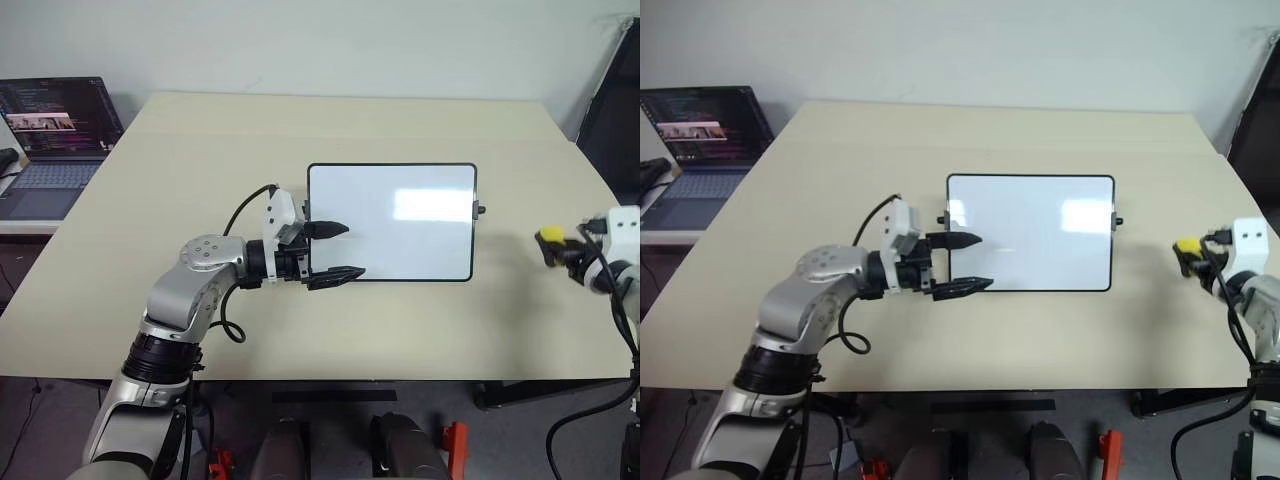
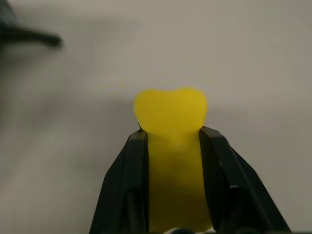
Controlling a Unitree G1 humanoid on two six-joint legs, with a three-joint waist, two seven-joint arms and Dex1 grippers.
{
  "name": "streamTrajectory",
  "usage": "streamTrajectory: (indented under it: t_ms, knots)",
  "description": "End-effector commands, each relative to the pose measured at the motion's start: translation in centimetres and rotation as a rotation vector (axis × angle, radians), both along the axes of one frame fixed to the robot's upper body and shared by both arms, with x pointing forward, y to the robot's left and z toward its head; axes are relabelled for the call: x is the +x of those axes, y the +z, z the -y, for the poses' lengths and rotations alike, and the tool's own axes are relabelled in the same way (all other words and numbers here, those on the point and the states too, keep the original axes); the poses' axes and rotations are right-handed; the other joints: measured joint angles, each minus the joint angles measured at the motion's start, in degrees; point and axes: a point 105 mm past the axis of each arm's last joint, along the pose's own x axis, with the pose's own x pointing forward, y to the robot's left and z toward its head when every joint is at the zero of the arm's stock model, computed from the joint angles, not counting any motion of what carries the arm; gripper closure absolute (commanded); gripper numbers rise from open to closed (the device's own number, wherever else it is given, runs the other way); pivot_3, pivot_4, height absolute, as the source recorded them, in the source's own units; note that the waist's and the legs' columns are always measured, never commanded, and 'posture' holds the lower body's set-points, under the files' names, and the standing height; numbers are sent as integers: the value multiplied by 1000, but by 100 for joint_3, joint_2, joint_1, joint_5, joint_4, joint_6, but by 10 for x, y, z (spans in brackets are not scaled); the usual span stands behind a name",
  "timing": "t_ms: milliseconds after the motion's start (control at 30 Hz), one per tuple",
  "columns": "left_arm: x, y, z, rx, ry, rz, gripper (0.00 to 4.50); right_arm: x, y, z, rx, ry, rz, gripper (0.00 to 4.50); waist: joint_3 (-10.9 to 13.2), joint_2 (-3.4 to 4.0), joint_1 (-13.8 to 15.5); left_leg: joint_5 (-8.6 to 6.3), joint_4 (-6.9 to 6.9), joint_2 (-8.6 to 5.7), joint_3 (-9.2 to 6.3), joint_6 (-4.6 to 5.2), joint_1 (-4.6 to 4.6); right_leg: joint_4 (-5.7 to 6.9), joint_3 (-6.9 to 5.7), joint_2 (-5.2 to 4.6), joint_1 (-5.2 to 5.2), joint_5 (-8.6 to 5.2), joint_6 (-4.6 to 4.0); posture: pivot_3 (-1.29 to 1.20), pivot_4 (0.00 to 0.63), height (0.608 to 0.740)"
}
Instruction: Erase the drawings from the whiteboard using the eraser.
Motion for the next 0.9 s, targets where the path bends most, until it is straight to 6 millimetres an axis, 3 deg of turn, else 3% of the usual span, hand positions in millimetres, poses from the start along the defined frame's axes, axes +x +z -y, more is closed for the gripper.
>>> streamTrajectory:
  t_ms: [33, 233, 467, 567, 667, 767, 900]
  knots:
    - [-2, 10, 2, -7, -18, 45, 0, 0, 7, 6, -18, -11, -8, 3441, 1, 3, -31, 0, 0, 0, -1, 0, 0, 1, -1, 1, 0, -1, 2, 0, 150, 740]
    - [-3, 10, -2, 0, -3, 44, 0, 3, -1, 10, -21, -27, -45, 3441, 1, 3, -51, 0, 3, 0, -3, 0, 2, 3, -2, 4, 1, -8, 31, 0, 150, 740]
    - [3, 16, -17, 4, 65, 64, 0, 8, 8, 15, -24, -42, -25, 1066, 1, 4, -74, 1, 4, 1, -4, 0, 2, 2, -1, 4, 3, -5, 32, 0, 150, 740]
    - [12, 30, -32, -30, 159, 119, 0, 9, 23, 13, -26, -17, 14, 21, 2, 4, -72, 1, 3, 1, -5, 0, 1, 2, -2, 4, 3, -4, 30, 0, 150, 740]
    - [21, 54, -54, -109, 295, 191, 0, 13, 46, 8, -45, 9, 97, 21, 2, 5, -82, 0, 3, 1, -4, 0, 1, 2, -1, 3, 3, -4, 31, 0, 150, 740]
    - [38, 74, -96, -216, 543, 250, 0, 28, 74, -12, -14, 18, 290, 21, 2, 5, -121, 1, 3, 3, -5, 0, 4, 6, -1, 4, 3, -5, 32, 0, 150, 740]
    - [70, 63, -135, -221, 874, 273, 0, 46, 60, -41, 2, 21, 404, 21, 0, 1, -112, 1, 3, 9, -7, 0, 25, 11, -2, 11, 19, -3, 31, 0, 150, 740]
